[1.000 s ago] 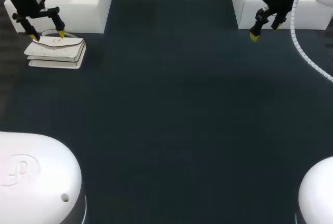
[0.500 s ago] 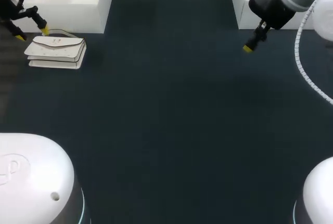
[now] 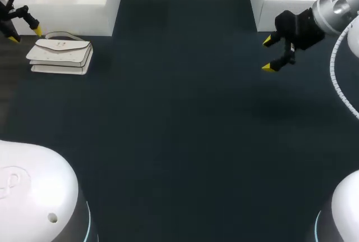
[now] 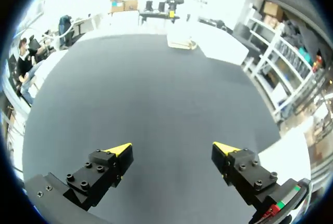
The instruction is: Pick up the bag, open it, inspect its contents, close it, and place it on the opposite side
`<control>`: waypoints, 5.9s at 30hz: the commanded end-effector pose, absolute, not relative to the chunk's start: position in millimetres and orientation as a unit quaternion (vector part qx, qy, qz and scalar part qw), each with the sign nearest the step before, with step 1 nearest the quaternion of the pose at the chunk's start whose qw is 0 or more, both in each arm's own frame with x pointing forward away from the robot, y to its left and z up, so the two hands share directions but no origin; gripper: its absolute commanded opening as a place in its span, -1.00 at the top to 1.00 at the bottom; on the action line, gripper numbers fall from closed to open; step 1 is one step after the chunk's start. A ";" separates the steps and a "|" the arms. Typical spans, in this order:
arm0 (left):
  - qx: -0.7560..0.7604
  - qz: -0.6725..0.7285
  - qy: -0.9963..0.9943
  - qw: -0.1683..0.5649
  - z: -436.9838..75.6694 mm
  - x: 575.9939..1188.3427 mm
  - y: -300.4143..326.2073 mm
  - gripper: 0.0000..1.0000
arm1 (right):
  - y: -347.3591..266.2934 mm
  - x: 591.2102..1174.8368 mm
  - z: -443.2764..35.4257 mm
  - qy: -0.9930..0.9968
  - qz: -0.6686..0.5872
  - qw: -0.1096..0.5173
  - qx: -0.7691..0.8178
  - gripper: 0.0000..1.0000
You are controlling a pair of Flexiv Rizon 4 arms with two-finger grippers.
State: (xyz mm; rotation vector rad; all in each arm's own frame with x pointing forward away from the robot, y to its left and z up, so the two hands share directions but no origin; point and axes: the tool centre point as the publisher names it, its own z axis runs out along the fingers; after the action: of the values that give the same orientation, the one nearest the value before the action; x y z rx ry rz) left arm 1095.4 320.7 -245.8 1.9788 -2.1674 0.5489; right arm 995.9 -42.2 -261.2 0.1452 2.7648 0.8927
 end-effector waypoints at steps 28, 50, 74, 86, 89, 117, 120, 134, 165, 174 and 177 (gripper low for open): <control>0.641 0.213 -0.727 0.123 -260.6 1130.6 346.6 -1.00 | -23.9 1036.7 -307.6 0.954 0.295 0.054 0.009 -1.00; 0.654 0.259 -0.701 0.120 -270.4 1133.2 360.5 -1.00 | -17.7 1046.4 -314.7 0.957 0.288 0.046 0.010 -1.00; 0.678 0.305 -0.649 0.160 -325.1 1140.4 378.4 -0.52 | -17.7 1046.4 -314.7 0.957 0.288 0.046 0.010 -1.00; 0.677 0.339 -0.630 0.172 -340.6 1153.9 372.0 -0.33 | -17.7 1046.4 -314.7 0.957 0.288 0.046 0.010 -1.00; 0.677 0.346 -0.626 0.175 -343.2 1156.5 371.5 -0.22 | -17.7 1046.4 -314.7 0.957 0.288 0.046 0.010 -1.00; 0.667 0.366 -0.619 0.195 -356.8 1178.1 358.2 0.93 | -17.7 1046.4 -314.7 0.957 0.288 0.046 0.010 -1.00; 0.666 0.367 -0.619 0.197 -356.7 1176.3 355.9 1.00 | -17.7 1046.4 -314.7 0.957 0.288 0.046 0.010 -1.00; 0.674 0.396 -0.592 0.194 -353.2 1139.7 316.4 1.00 | -17.7 1046.4 -314.7 0.957 0.288 0.046 0.010 -1.00; 0.700 0.465 -0.525 0.135 -346.0 1056.2 204.8 1.00 | -17.7 1046.4 -314.7 0.957 0.288 0.046 0.010 -1.00; 0.697 0.487 -0.515 0.109 -341.4 1033.2 179.4 1.00 | -17.7 1046.4 -314.7 0.957 0.288 0.046 0.010 -1.00; 0.701 0.494 -0.504 0.105 -344.7 1026.2 170.6 1.00 | -17.7 1046.4 -314.7 0.957 0.288 0.046 0.010 -1.00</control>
State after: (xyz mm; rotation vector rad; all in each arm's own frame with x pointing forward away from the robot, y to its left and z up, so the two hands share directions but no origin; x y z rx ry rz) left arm 1035.1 179.3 -343.9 1.7487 -1.6413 0.9553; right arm 1045.6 -17.6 -314.5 0.0330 2.9195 0.8755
